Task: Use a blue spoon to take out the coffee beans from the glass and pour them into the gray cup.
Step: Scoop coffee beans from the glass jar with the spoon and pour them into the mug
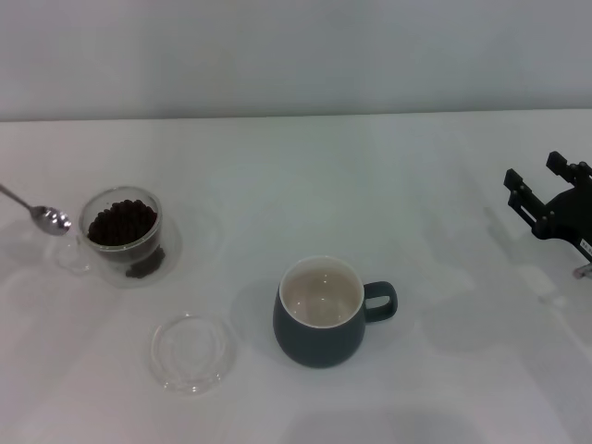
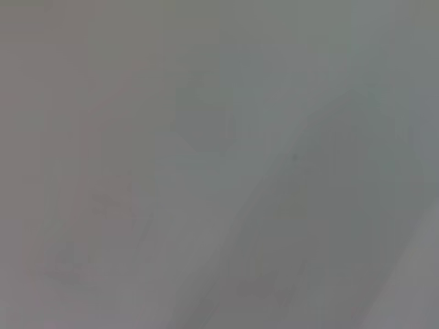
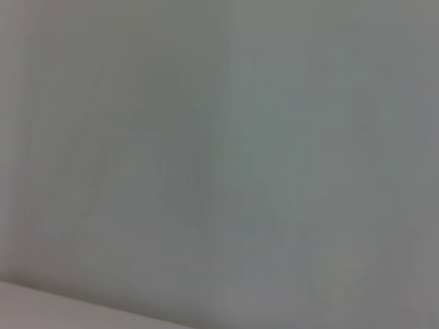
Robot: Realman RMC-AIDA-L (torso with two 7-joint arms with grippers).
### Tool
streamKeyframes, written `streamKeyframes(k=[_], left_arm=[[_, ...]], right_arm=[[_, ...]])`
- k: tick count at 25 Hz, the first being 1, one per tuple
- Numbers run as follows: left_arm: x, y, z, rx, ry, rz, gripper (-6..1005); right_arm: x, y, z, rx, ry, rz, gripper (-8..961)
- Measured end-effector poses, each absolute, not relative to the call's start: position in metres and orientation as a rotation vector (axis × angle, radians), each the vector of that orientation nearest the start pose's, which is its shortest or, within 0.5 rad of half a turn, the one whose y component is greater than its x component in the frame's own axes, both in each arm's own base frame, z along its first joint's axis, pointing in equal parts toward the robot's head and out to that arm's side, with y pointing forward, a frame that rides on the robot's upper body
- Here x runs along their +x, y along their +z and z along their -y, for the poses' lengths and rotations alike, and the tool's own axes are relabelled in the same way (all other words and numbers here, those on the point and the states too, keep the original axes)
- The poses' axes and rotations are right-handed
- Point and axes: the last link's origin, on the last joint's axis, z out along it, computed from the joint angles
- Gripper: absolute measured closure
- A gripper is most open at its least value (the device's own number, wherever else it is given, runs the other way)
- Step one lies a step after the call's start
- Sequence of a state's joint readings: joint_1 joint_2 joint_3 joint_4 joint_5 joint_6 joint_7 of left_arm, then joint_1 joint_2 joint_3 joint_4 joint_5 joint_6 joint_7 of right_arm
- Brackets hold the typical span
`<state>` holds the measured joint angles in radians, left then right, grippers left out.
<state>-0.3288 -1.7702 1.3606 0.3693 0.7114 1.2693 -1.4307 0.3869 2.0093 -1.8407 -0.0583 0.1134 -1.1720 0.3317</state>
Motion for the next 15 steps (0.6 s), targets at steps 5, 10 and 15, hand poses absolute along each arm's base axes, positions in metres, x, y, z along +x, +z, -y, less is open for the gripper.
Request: streamKeyframes(k=[5,10,15], left_arm=[[-0.337,0.099,-0.346,-2.002,-1.068,1.054,866],[-0.331,0.092,-0.354,-2.038,-1.039,1.056,866],[-0.329,0.083,-0.361,-2.066,-0.978,1.063,865]], right_arm=[[0.367,-0.001,-0.307,-1.815,0.573,-0.551,289],[0.367,-0.001,-0.309,-1.814,0.574,-0.55,289],[0.366,0.0,-0.31,-1.81,0.577,-0.55,289]])
